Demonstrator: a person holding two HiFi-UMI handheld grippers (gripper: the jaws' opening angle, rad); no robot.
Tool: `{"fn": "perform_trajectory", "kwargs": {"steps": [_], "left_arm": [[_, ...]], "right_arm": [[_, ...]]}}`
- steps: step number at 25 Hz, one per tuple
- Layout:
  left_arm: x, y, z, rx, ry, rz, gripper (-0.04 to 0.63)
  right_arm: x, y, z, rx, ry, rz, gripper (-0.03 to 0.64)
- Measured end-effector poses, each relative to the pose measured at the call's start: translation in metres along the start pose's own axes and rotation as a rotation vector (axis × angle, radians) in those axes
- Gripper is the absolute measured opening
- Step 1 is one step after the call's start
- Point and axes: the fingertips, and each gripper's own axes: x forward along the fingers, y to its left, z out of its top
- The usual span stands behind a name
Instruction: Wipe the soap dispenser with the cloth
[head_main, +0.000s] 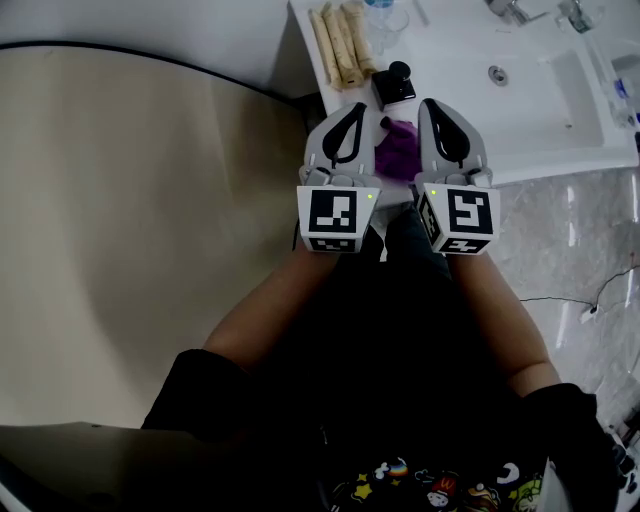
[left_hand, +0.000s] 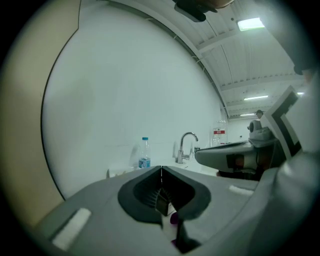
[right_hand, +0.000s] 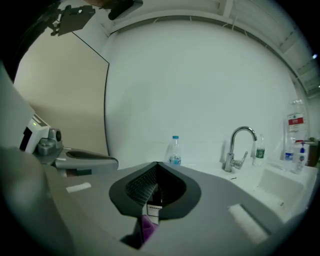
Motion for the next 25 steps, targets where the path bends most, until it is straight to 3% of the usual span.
{"fn": "perform_trajectory", "kwargs": {"steps": [5, 18, 25], "left_arm": [[-0.009, -0.001, -0.006, 0.011, 0.024, 0.011, 0.000], [-0.025, -0.009, 0.006, 0.013, 0.001, 0.039, 0.000], [-0.028, -0.022, 0.004, 0.000, -0.022, 0.134, 0.000]], "right_arm": [[-0.004, 0.008, -0.012, 0.002, 0.030, 0.025, 0.021], [-0.024, 0.009, 0.013, -0.024, -0.022, 0.050, 0.021], [-0.034, 0.004, 0.002, -0.050, -0.011, 0.129, 0.020]]}}
